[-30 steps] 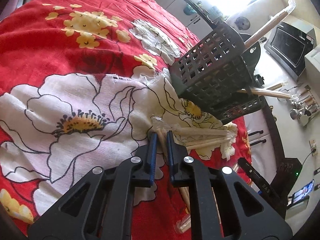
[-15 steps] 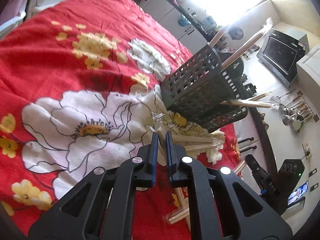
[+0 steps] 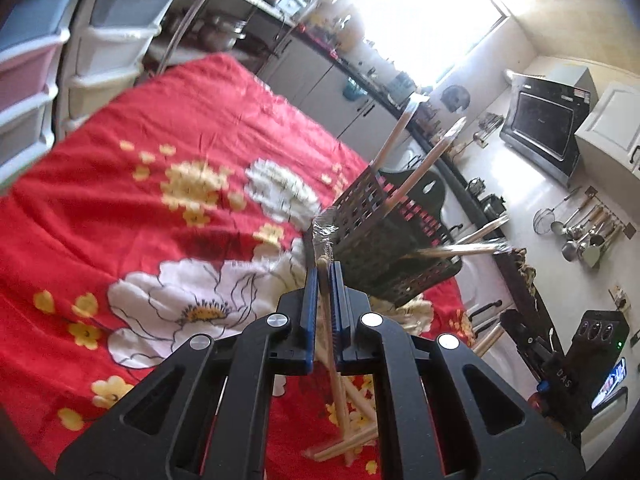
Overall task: Organize utensils
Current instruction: 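Lift the chopstick with the right gripper and carry it over the caddy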
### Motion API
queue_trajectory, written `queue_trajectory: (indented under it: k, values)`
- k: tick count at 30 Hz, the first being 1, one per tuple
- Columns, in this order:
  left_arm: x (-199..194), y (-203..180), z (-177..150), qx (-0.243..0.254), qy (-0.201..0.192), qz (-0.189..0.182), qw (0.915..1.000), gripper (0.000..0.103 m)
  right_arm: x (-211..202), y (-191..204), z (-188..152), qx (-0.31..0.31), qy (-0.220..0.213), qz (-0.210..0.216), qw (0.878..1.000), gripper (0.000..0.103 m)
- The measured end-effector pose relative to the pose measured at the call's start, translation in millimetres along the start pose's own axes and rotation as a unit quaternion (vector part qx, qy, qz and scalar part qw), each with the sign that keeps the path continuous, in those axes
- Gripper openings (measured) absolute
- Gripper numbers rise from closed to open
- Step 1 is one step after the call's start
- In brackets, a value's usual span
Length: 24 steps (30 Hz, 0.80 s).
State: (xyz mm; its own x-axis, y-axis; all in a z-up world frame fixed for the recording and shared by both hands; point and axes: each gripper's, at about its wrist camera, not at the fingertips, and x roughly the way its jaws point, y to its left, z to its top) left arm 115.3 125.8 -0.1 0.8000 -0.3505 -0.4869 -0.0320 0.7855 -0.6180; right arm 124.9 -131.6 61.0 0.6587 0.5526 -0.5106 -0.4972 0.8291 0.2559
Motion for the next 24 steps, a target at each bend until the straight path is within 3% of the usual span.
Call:
queue_trajectory:
  k: [12, 24]
  values:
    - [-27, -20, 16, 0.016, -0.048, -0.021, 0.9985, 0.003, -8, 38, 19, -0.043, -0.021, 0.037, 0.998, 0.001]
    - [-40, -66, 34, 0.063, -0.073, -0.058, 0.9937, 0.003, -33, 48, 43, -0.067, -0.061, 0.035, 0.995, 0.001]
